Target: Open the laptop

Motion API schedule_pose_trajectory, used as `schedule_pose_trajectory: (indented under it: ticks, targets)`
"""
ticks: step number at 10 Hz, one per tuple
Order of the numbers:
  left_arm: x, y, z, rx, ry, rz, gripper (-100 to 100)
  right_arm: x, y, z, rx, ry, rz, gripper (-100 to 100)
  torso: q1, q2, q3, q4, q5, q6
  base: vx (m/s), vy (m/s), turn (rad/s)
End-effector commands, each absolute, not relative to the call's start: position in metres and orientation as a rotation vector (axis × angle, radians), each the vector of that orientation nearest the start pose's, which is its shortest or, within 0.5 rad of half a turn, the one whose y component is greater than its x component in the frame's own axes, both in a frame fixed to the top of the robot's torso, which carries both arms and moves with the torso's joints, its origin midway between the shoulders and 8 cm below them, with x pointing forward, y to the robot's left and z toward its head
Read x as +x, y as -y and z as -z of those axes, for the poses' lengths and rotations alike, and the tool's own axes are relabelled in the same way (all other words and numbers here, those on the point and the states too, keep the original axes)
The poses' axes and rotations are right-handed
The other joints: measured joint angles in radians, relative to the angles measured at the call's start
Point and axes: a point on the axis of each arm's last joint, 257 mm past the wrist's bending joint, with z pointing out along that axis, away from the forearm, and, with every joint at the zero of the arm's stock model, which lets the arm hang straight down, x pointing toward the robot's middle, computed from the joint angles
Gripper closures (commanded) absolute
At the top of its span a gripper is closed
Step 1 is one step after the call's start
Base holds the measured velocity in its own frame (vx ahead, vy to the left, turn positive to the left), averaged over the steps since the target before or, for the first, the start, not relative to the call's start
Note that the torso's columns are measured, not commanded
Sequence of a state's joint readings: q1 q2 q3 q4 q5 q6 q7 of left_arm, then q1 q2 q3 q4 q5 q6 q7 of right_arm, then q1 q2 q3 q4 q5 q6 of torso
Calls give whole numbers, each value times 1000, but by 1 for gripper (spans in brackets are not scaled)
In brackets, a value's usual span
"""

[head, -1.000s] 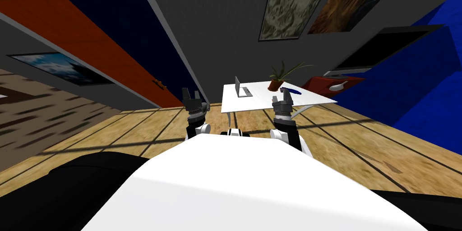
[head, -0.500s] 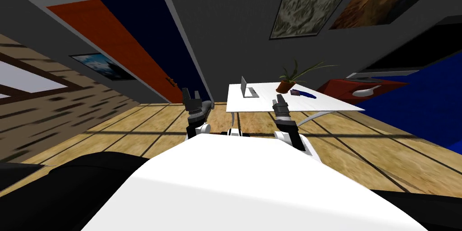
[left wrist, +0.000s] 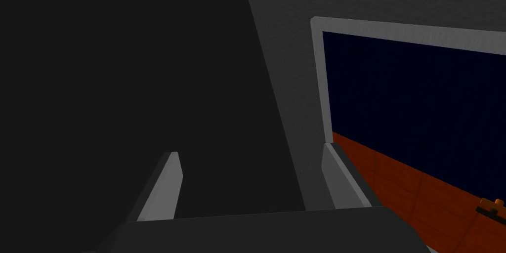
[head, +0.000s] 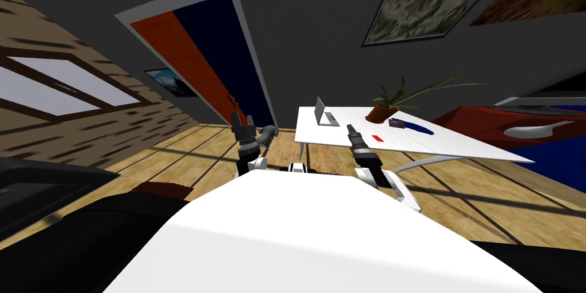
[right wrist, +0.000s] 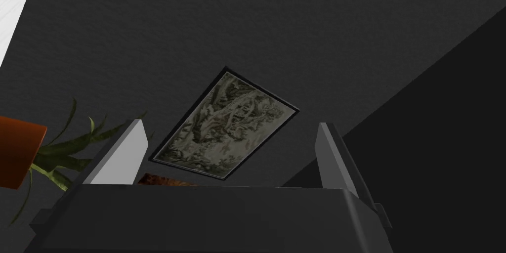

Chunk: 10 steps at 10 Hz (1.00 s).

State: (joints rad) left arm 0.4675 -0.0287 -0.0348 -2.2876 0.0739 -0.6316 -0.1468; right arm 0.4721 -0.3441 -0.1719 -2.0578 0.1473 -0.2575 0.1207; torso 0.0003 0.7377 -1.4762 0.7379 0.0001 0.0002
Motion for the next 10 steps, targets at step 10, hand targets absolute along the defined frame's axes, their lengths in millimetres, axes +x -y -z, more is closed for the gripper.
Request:
schedule_pose_trajectory:
  ticks: [10]
  targets:
    - [319,-275,-60,-550,-453,1283,0,401,517,178,323,-1588,9,-100,1,0,0,0,0,0,19,71,227]
